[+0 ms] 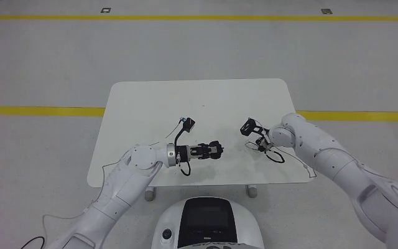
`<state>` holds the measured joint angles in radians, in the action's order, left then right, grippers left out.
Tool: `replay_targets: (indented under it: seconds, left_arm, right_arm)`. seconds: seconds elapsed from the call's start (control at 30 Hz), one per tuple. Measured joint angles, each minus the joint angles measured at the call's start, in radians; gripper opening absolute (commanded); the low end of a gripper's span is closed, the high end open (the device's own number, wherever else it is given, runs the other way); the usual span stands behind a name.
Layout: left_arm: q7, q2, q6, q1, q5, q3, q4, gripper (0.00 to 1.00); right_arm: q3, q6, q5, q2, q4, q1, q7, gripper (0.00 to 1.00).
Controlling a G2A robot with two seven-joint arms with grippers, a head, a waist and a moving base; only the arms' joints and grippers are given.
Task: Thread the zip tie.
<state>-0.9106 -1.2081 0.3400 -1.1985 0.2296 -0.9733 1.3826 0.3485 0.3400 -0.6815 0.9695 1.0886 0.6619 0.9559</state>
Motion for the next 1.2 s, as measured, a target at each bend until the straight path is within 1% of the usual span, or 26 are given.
replay_targets:
  seconds: [0.17,0.57,0.67,0.73,0.9,0.97,1.2]
  left_arm:
    - [0.000,0.000,0.000,0.000,0.000,0.000,0.000,0.00]
    - [0.000,0.000,0.000,0.000,0.000,0.000,0.000,0.00]
    - [0.000,0.000,0.000,0.000,0.000,0.000,0.000,0.00]
    - [0.000,0.000,0.000,0.000,0.000,0.000,0.000,0.00]
    - [0.000,0.000,0.000,0.000,0.000,0.000,0.000,0.00]
    - [0.000,0.000,0.000,0.000,0.000,0.000,0.000,0.00]
    - [0.000,0.000,0.000,0.000,0.000,0.000,0.000,0.00]
  right_arm:
    - [0.008,0.000,-0.001,-0.006,0.002,0.009,0.003,0.00]
    - [0.002,0.000,0.005,0.010,-0.026,0.008,0.005,0.00]
    - [0.000,0.000,0.005,0.014,-0.030,0.007,0.004,0.04]
    - [-0.001,0.000,0.006,0.015,-0.031,0.005,0.003,0.05]
    - [-0.004,0.000,0.006,0.018,-0.036,0.003,0.002,0.05]
    - [-0.004,0.000,0.006,0.019,-0.038,0.002,0.001,0.03]
    - [-0.005,0.000,0.009,0.022,-0.044,0.002,-0.004,0.04]
